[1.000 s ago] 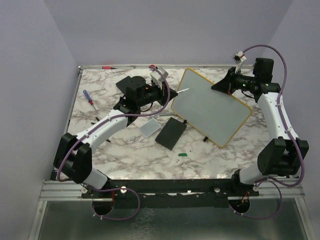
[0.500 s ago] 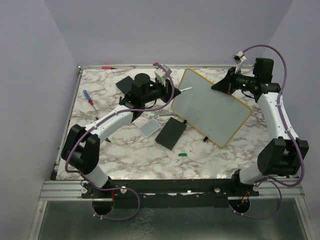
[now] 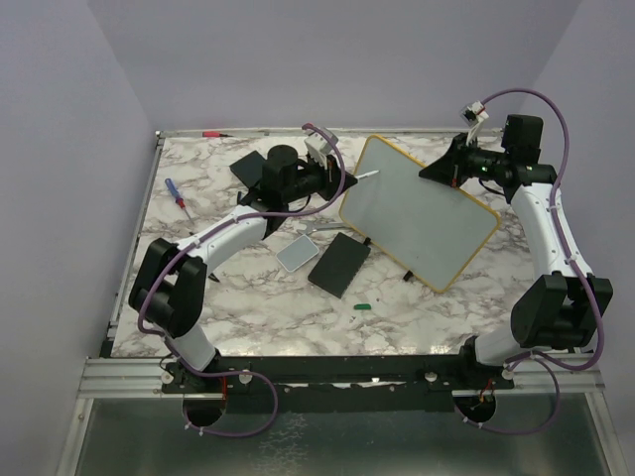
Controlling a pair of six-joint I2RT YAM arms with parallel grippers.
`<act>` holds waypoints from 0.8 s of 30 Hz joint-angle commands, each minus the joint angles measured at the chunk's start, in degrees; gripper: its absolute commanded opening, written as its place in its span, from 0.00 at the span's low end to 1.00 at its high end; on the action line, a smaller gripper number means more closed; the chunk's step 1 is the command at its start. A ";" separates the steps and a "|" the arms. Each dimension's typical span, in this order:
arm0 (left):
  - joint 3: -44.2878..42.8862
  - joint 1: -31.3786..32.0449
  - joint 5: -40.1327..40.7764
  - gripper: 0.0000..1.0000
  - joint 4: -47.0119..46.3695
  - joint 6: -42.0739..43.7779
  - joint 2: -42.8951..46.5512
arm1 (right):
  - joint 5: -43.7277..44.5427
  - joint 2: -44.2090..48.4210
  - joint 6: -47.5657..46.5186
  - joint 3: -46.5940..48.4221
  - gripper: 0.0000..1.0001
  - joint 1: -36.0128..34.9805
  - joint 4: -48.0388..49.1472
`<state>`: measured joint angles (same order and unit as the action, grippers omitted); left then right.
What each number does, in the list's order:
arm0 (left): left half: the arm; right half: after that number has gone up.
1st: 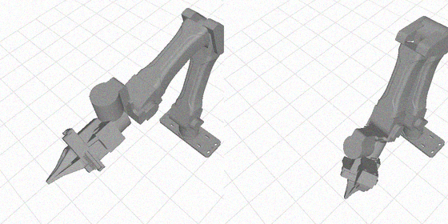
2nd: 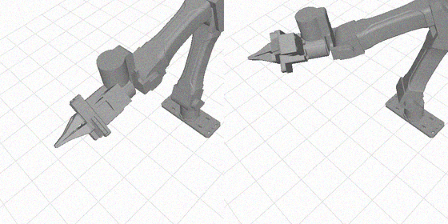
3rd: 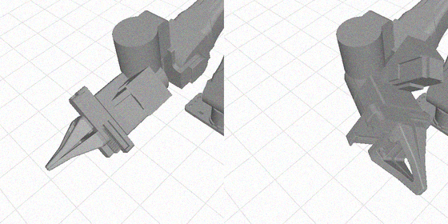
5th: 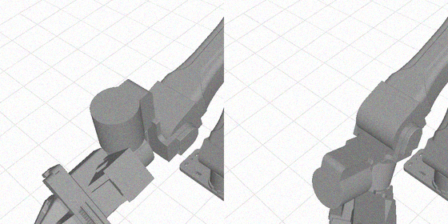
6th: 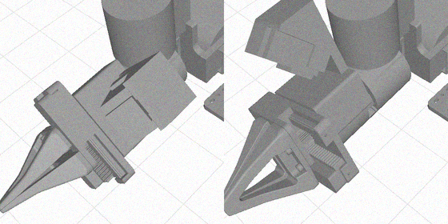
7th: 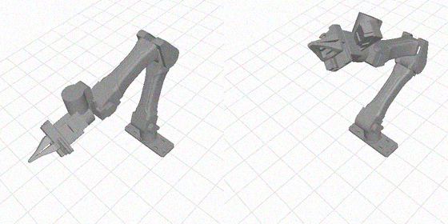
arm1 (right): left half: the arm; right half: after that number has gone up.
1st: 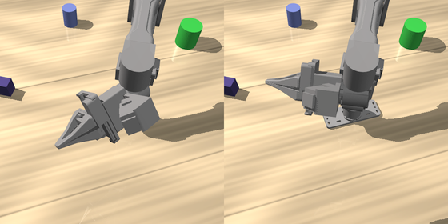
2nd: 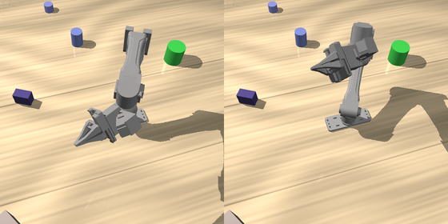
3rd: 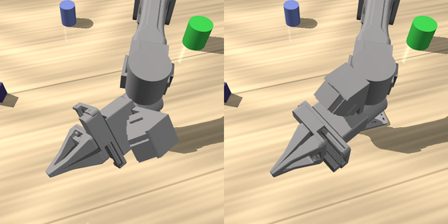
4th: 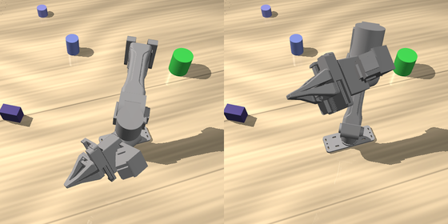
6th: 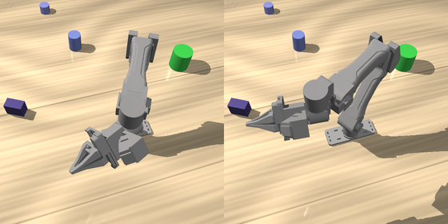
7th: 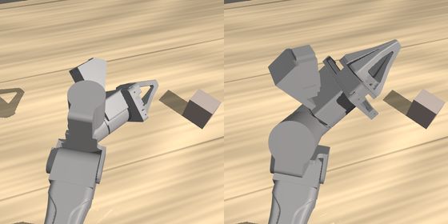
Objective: Write a sentence on the whiteboard
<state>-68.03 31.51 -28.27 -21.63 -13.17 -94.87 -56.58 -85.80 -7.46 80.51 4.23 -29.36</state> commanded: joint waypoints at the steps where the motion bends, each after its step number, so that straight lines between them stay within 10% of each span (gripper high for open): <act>1: -1.84 -0.72 -1.30 0.00 -3.09 -1.33 -1.09 | -1.16 0.59 -0.01 -1.65 0.01 -0.81 -2.89; 24: 2.56 -2.06 2.13 0.00 -2.57 -0.19 0.06 | -0.62 0.55 0.17 -1.94 0.01 -0.80 -2.78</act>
<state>-67.02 29.93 -27.73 -24.12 -14.35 -95.81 -56.36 -85.80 -7.42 80.27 4.21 -28.82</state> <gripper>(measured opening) 0.115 0.027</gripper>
